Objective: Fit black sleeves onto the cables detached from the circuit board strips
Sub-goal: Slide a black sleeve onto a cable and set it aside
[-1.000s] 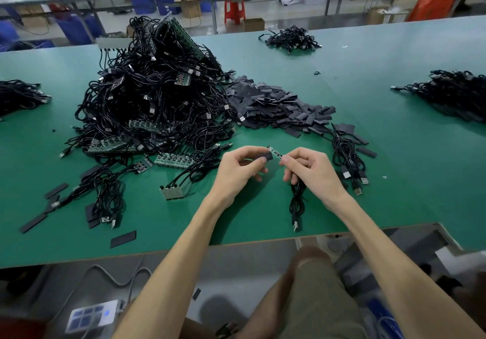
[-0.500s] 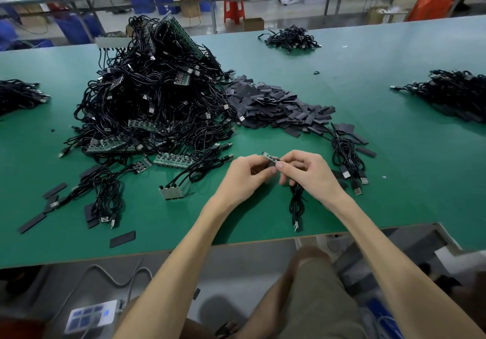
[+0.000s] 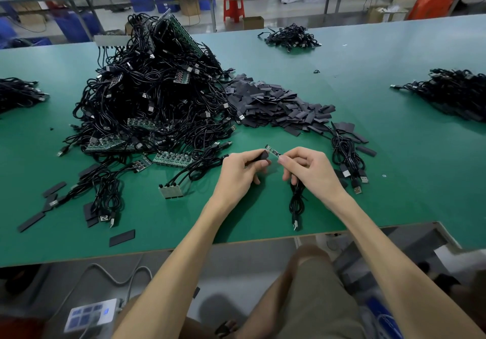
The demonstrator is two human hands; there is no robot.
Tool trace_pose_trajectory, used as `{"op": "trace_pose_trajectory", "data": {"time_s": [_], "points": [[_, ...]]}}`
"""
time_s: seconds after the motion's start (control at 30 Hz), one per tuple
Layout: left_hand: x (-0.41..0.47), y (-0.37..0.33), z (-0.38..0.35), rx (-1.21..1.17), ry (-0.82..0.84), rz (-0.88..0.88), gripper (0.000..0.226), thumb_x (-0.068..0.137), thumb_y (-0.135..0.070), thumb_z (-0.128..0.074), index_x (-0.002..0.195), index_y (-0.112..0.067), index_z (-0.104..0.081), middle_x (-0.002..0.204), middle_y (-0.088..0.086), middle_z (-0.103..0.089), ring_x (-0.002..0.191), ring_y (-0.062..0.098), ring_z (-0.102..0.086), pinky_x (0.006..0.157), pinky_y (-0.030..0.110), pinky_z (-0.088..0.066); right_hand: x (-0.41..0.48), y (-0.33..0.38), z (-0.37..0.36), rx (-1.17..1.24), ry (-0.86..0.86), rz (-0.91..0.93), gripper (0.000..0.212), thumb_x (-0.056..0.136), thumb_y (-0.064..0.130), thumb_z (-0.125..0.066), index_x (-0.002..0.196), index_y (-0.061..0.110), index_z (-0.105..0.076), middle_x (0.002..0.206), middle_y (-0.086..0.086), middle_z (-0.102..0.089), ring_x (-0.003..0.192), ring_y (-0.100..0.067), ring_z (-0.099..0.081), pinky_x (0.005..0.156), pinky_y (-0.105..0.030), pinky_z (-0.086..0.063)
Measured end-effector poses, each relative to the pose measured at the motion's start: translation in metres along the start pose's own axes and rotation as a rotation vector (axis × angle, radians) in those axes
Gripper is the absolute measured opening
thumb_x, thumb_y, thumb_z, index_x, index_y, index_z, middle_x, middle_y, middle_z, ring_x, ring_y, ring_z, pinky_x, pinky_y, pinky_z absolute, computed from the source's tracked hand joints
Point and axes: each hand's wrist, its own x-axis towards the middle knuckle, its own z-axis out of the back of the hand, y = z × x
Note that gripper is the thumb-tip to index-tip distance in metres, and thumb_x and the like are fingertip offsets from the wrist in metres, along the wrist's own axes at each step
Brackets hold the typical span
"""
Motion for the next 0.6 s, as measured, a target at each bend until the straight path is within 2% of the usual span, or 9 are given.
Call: {"op": "trace_pose_trajectory", "data": {"time_s": [0.1, 0.23, 0.37, 0.47, 0.6], "points": [[0.000, 0.002, 0.001, -0.026, -0.003, -0.013, 0.023, 0.096, -0.001, -0.064, 0.106, -0.019, -0.073, 0.089, 0.002, -0.076, 0.053, 0.016, -0.056, 0.056, 0.021, -0.052, 0.000, 0.001, 0.000, 0.005, -0.007, -0.002, 0.024, 0.101, 0.027, -0.064, 0.089, 0.009, -0.073, 0.066, -0.007, -0.071, 0.052, -0.017, -0.056, 0.065, -0.026, -0.050], [0.000, 0.006, -0.001, -0.015, -0.035, -0.019, 0.024, 0.096, 0.002, -0.062, 0.109, -0.012, -0.076, 0.087, -0.003, -0.074, 0.050, 0.014, -0.054, 0.052, 0.023, -0.052, 0.000, 0.001, 0.001, 0.013, -0.018, -0.016, 0.023, 0.101, 0.024, -0.064, 0.085, 0.009, -0.073, 0.065, -0.007, -0.071, 0.051, -0.017, -0.054, 0.062, -0.025, -0.048], [0.000, 0.008, -0.003, 0.049, -0.072, -0.033, 0.031, 0.095, 0.007, -0.055, 0.108, -0.011, -0.076, 0.087, -0.007, -0.071, 0.065, 0.003, -0.061, 0.047, 0.020, -0.048, 0.000, 0.000, 0.002, 0.028, -0.027, -0.035, 0.021, 0.098, 0.022, -0.068, 0.082, 0.009, -0.072, 0.063, -0.005, -0.070, 0.050, -0.015, -0.052, 0.058, -0.023, -0.046], [-0.001, 0.010, -0.003, 0.121, -0.082, -0.049, 0.036, 0.094, 0.009, -0.052, 0.108, -0.013, -0.076, 0.088, -0.006, -0.069, 0.071, 0.004, -0.064, 0.046, 0.019, -0.046, 0.000, 0.000, 0.002, 0.031, -0.016, -0.045, 0.020, 0.096, 0.022, -0.069, 0.081, 0.010, -0.072, 0.062, -0.004, -0.069, 0.051, -0.014, -0.052, 0.055, -0.020, -0.046], [-0.002, 0.012, -0.003, 0.231, -0.072, -0.084, 0.050, 0.088, 0.020, -0.046, 0.110, -0.014, -0.076, 0.091, -0.002, -0.068, 0.075, 0.003, -0.065, 0.046, 0.025, -0.050, 0.001, -0.001, 0.001, 0.040, 0.003, -0.047, 0.018, 0.095, 0.021, -0.071, 0.082, 0.009, -0.072, 0.061, -0.004, -0.069, 0.052, -0.014, -0.051, 0.053, -0.019, -0.045]]}}
